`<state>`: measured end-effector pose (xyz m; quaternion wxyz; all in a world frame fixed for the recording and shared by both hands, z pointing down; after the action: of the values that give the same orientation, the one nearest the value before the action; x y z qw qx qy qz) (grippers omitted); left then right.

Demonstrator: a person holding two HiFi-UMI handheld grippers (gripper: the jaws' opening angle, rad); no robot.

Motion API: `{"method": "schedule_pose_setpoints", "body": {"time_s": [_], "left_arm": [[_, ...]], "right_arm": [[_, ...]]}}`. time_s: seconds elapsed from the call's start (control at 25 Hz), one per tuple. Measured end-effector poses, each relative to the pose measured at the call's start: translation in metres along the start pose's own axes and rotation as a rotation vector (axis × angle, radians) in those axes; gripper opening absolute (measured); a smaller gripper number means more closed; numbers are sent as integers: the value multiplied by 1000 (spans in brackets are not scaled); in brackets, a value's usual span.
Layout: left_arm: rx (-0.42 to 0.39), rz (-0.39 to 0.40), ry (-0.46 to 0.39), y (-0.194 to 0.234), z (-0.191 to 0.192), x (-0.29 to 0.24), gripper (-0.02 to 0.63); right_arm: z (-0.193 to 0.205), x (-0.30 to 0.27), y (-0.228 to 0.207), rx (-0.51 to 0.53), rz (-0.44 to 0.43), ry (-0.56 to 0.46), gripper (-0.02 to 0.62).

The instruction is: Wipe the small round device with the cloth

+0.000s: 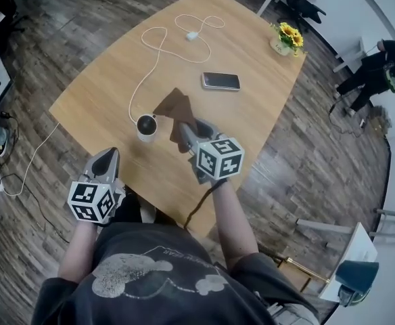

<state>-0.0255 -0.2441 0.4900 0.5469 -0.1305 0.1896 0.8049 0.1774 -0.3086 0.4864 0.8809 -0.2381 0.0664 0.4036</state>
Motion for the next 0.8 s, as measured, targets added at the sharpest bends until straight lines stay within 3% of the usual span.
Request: {"method": "schedule_pose_setpoints", "body": {"time_s": [0.12, 0.32, 0.68, 0.8], "left_arm": [[-7, 33, -8, 1, -8, -9, 18], [-12, 69, -1, 15, -14, -20, 18], [1, 77, 31, 46, -11, -28, 18], [15, 81, 43, 54, -8, -30, 18]], "right_arm": [[2, -14, -3, -15, -10, 21, 80], [33, -46, -1, -50, -55, 150, 80], [92, -67, -16, -16, 22, 388, 80], [108, -63, -21, -30, 89, 435, 80]]}}
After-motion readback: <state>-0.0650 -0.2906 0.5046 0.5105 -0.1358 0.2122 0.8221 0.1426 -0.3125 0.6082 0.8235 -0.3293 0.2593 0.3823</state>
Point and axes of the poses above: the fingertips, and each gripper's own axes: x backward along the fingers, y to its left, z out of its underside, the point moved 1 cm from there along x, backward along the fingers, and after that the axes turned 11 degrees about -z, right-handed, at the moved point
